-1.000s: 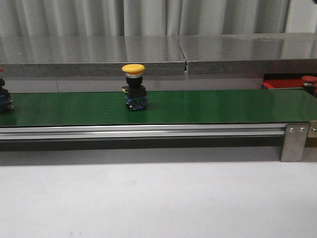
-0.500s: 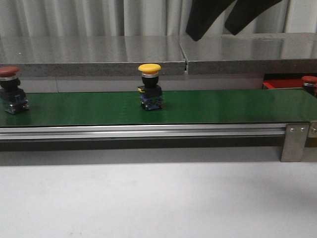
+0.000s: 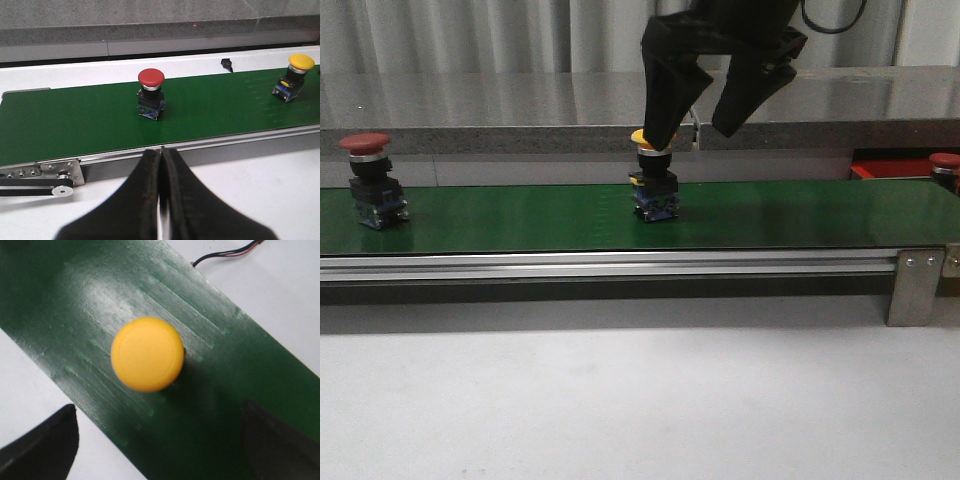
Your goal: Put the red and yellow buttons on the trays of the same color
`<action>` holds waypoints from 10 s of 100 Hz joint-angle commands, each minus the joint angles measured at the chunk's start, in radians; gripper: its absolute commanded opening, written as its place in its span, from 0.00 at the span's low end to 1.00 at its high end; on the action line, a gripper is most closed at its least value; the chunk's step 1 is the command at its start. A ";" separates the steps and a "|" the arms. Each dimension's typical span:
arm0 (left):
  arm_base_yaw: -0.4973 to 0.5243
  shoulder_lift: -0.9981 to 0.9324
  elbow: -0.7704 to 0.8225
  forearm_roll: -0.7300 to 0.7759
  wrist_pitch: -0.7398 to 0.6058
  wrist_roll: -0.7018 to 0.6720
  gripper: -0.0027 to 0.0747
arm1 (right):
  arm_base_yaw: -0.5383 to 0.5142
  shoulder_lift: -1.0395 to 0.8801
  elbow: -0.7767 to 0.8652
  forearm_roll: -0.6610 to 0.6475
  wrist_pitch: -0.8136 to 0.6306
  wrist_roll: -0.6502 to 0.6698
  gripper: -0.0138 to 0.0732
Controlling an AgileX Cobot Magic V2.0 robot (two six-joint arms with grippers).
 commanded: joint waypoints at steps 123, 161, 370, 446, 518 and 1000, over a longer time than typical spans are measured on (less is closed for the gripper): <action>-0.009 0.005 -0.028 -0.017 -0.066 0.000 0.01 | -0.141 -0.427 0.394 -0.160 -0.280 0.316 0.40; -0.009 0.005 -0.028 -0.017 -0.066 0.000 0.01 | -0.439 -0.644 0.606 -0.165 -0.285 0.317 0.40; -0.009 0.005 -0.028 -0.017 -0.066 0.000 0.01 | -0.833 -0.351 0.762 -0.132 -0.521 0.366 0.87; -0.009 0.005 -0.028 -0.017 -0.066 0.000 0.01 | -0.652 -0.630 0.708 -0.134 -0.373 0.322 0.87; -0.009 0.007 -0.028 -0.017 -0.066 0.000 0.01 | -0.218 -0.315 0.189 -0.133 0.074 0.160 0.87; -0.009 0.007 -0.028 -0.017 -0.066 0.000 0.01 | -0.720 -0.066 0.181 -0.071 -0.465 0.266 0.68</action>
